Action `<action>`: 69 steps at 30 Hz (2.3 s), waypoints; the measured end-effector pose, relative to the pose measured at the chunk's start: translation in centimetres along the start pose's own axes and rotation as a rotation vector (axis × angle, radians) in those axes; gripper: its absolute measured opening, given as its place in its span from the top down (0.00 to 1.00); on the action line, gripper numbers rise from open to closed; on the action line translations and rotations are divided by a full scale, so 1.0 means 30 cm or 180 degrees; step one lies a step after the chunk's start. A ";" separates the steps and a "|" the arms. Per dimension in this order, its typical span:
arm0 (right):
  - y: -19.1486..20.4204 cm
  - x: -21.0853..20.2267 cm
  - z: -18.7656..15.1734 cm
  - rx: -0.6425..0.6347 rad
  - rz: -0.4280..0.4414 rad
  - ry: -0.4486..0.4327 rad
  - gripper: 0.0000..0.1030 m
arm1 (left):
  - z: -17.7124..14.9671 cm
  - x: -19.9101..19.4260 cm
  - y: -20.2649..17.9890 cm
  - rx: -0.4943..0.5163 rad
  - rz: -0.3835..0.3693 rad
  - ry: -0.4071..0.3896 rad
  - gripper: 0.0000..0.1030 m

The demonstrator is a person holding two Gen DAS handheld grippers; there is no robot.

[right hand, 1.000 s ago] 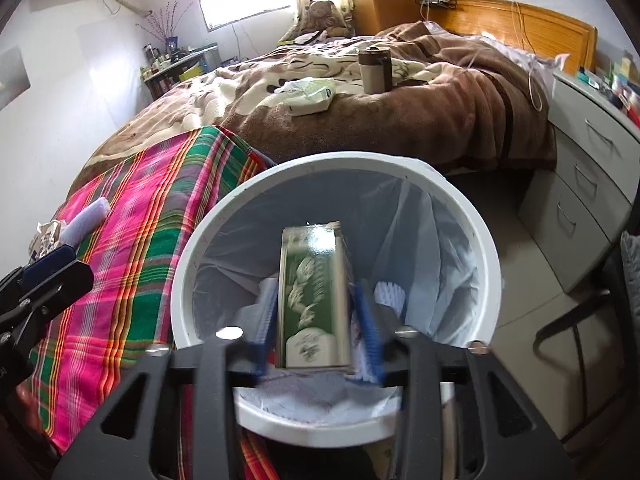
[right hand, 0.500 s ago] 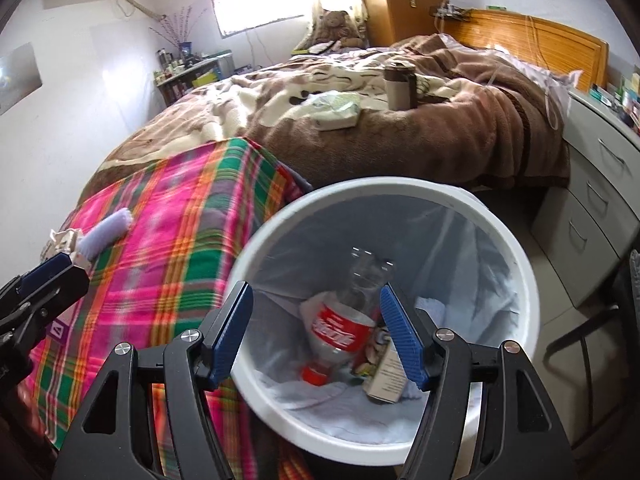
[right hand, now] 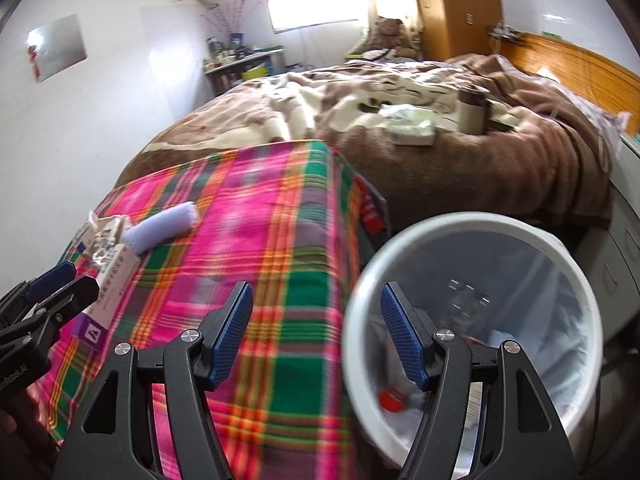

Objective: Collect trash
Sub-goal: 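Move both tools back over the trash on the cloth, then grasp the long white-purple box with the left gripper while the right grasps the foam sleeve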

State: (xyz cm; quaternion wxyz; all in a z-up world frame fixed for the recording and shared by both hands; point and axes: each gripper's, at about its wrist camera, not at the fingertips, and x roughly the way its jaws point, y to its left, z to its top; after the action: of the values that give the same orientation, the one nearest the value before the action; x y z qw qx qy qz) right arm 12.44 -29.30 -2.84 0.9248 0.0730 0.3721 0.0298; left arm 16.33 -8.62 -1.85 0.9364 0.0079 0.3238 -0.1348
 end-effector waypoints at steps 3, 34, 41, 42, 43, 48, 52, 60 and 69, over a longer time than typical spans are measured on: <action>0.048 0.021 0.019 -0.0117 0.0093 -0.0007 0.34 | -0.007 0.002 0.060 -0.0095 0.0122 0.0031 0.33; 0.429 0.380 0.190 -0.1436 0.0986 0.0283 0.34 | -0.095 0.202 0.325 -0.0596 0.0323 0.0692 0.74; 0.511 0.382 0.192 -0.1827 0.1166 0.0296 0.34 | -0.117 0.159 0.398 -0.0719 0.0455 0.0667 0.75; 0.521 0.386 0.193 -0.1877 0.1189 0.0312 0.34 | -0.121 0.153 0.408 -0.0729 0.0478 0.0666 0.75; 0.537 0.394 0.192 -0.1950 0.1247 0.0368 0.34 | -0.124 0.148 0.415 -0.0742 0.0487 0.0663 0.75; 0.557 0.437 0.184 -0.2162 0.1250 0.0553 0.34 | -0.131 0.137 0.438 -0.0777 0.0488 0.0668 0.75; 0.535 0.432 0.189 -0.2161 0.1337 0.0648 0.33 | -0.128 0.146 0.443 -0.0783 0.0465 0.0682 0.75; 0.549 0.470 0.170 -0.2531 0.0853 0.0705 0.33 | -0.111 0.170 0.443 -0.0761 0.0445 0.0686 0.73; 0.525 0.476 0.190 -0.2118 0.0731 0.0681 0.47 | -0.099 0.193 0.435 -0.0705 0.0466 0.0675 0.72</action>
State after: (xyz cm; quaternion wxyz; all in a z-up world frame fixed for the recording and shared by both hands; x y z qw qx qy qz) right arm 26.67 -12.82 -6.08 0.8445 -0.1940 0.4260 0.2602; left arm 22.26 2.83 -8.67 0.8994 -0.0576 0.4323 -0.0282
